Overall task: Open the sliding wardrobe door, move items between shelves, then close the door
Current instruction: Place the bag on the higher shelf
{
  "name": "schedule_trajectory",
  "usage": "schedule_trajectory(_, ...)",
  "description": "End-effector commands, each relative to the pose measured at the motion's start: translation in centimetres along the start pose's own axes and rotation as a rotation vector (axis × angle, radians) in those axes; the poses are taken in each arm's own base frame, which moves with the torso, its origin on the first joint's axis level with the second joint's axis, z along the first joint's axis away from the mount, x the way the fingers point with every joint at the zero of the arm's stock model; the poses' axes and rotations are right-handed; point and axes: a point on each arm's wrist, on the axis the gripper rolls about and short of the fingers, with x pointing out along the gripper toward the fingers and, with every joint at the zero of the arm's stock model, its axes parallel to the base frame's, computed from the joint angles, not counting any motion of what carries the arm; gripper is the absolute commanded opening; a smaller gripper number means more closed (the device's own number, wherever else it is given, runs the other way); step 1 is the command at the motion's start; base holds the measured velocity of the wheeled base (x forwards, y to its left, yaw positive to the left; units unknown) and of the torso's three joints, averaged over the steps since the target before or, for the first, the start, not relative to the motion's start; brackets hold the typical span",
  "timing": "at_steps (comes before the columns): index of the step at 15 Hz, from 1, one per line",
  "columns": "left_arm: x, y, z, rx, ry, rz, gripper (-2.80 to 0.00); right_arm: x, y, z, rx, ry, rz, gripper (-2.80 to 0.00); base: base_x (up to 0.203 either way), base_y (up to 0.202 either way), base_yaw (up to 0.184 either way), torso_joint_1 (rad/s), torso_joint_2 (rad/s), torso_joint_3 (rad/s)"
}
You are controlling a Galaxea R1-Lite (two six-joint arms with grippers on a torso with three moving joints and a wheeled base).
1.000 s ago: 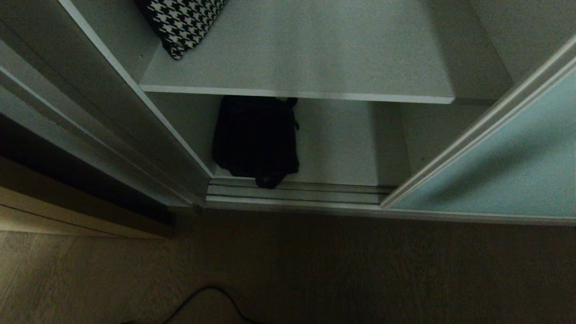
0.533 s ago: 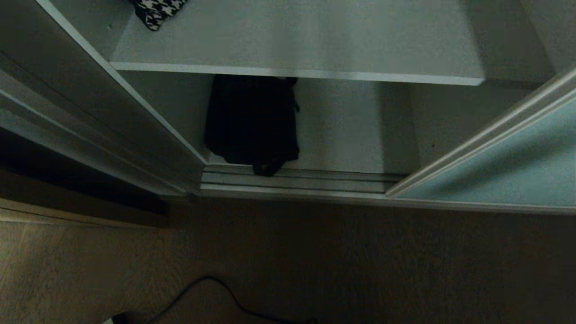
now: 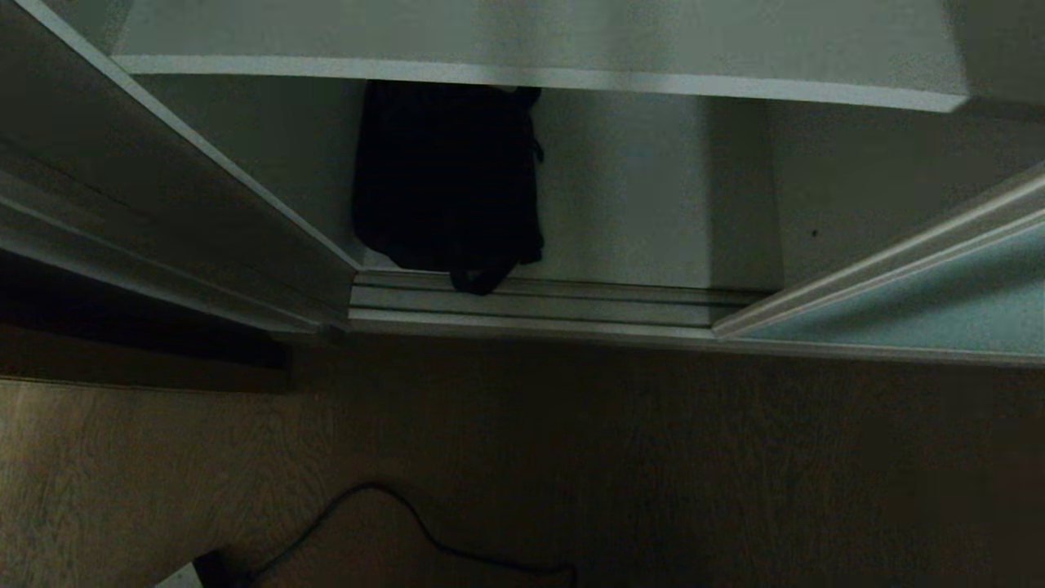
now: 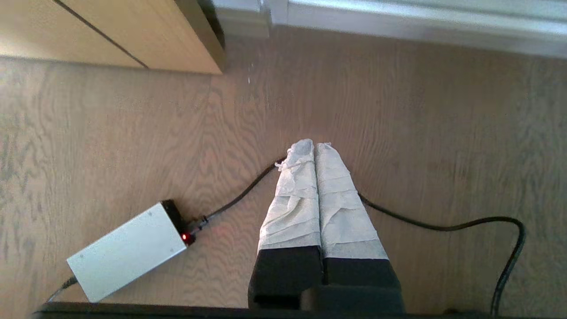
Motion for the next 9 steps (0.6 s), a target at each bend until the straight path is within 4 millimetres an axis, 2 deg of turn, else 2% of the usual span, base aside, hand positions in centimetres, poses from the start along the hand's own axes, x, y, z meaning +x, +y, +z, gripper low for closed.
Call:
schedule_trajectory(1, 0.03, 0.00, -0.03, -0.002, 0.004, 0.001, -2.80, 0.00, 0.00, -0.05, 0.000, 0.000, 0.000, -2.80, 0.000, 0.000, 0.000, 0.002, 0.00, -0.191)
schedule_trajectory(4, 0.03, 0.00, -0.05, 0.006, 0.005, -0.001, -2.80, -0.01, 0.00, 0.00, 0.000, -0.001, 0.000, -2.80, 0.000, 0.000, 0.000, 0.005, 0.00, -0.123)
schedule_trajectory(9, 0.01, 0.07, -0.02, -0.059, 0.000, 0.030, -2.80, -0.01, 0.00, 0.00, 0.000, -0.001, 0.000, -2.80, 0.000, 0.000, 0.000, 0.001, 0.00, -0.008)
